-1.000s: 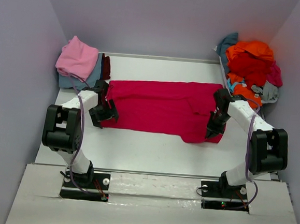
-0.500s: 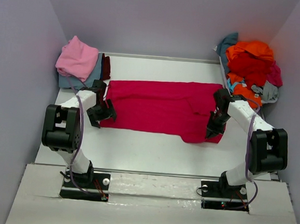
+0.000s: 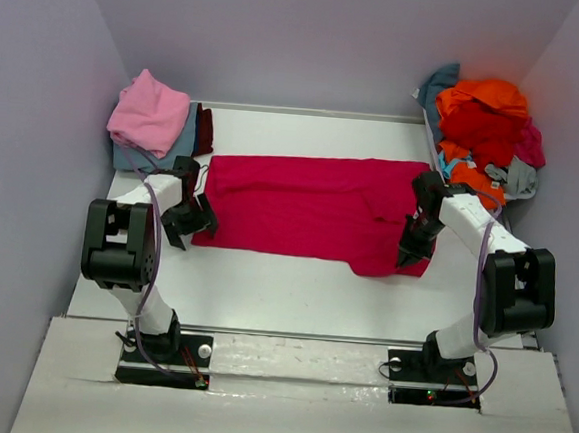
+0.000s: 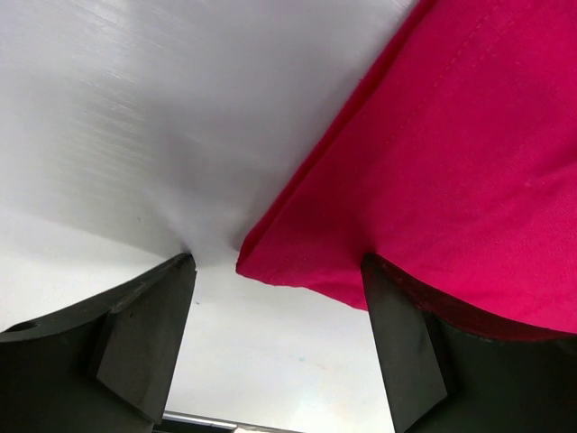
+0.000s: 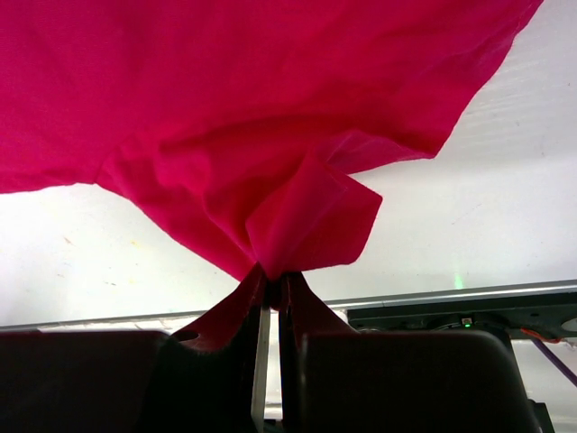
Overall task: Fold and stack the t-shirts
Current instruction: Grap the side of the flattened tshirt closest away from the robot with both arms
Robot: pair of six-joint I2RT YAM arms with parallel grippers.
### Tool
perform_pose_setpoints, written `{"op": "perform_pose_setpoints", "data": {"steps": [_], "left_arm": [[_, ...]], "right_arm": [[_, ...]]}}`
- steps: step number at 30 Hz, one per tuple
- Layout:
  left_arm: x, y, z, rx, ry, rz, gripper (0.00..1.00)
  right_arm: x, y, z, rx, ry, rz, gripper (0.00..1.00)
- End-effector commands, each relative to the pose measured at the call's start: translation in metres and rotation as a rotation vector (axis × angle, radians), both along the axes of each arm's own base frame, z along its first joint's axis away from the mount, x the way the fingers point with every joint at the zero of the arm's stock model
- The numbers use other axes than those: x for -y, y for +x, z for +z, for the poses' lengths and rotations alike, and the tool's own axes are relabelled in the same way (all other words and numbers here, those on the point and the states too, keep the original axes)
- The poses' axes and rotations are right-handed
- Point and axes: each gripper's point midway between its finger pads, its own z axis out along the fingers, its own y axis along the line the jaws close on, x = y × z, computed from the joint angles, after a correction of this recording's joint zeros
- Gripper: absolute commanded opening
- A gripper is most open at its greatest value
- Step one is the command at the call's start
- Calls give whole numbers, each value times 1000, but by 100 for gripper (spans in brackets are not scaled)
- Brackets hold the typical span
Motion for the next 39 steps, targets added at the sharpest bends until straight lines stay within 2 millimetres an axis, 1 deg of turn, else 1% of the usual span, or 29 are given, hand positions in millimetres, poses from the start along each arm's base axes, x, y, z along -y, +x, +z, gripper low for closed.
{"op": "perform_pose_setpoints", "data": {"steps": [1,3,7,9,12,15,16,18,19,22,23,25,28,29,32,33,35,36,38,39], "left_arm": [[-5,-7,-7,-33,16,2,86],[-3,-6,-7,-33,10,1,84],[-1,-2,-6,-22,0,-5,76],[-2,-1,-7,-22,0,-11,74],[-2,0,-7,-22,1,-15,68],[-2,0,-8,-21,1,-19,57],[-2,0,-8,-21,1,-19,49],[-2,1,-8,-19,2,-20,44],[-2,0,-8,-23,0,-20,35],[-2,1,-8,-21,0,-22,30],[-2,2,-6,-18,0,-22,26],[-2,1,-6,-19,2,-20,24],[-2,1,-1,-9,1,-20,19],[-2,2,1,-4,1,-19,15],[-5,5,9,18,17,-16,8],[-7,8,13,31,28,-12,6],[-9,10,19,47,39,-9,6],[-11,15,26,69,52,-6,6],[-14,20,34,94,70,0,6],[-18,25,42,119,92,6,6]], "right_arm": [[-4,10,4,52,9,14,7],[-4,10,4,52,9,14,7],[-4,10,4,53,9,12,7],[-4,10,4,52,9,12,7],[-4,10,4,52,8,12,7],[-4,10,5,52,6,12,7],[-4,10,4,50,7,11,7],[-4,10,4,51,6,11,7],[-4,10,4,49,6,9,7],[-3,10,6,52,3,9,7],[-3,11,7,54,1,6,7],[-3,12,9,58,-1,1,7],[-3,14,12,72,-2,-4,7],[-3,18,17,90,-3,-10,7],[-1,24,25,117,-15,-18,7],[0,30,32,144,-19,-21,7],[2,34,40,163,-34,-28,7],[2,40,48,192,-34,-32,7],[4,46,56,222,-45,-42,7],[3,51,64,250,-40,-47,7]]}}
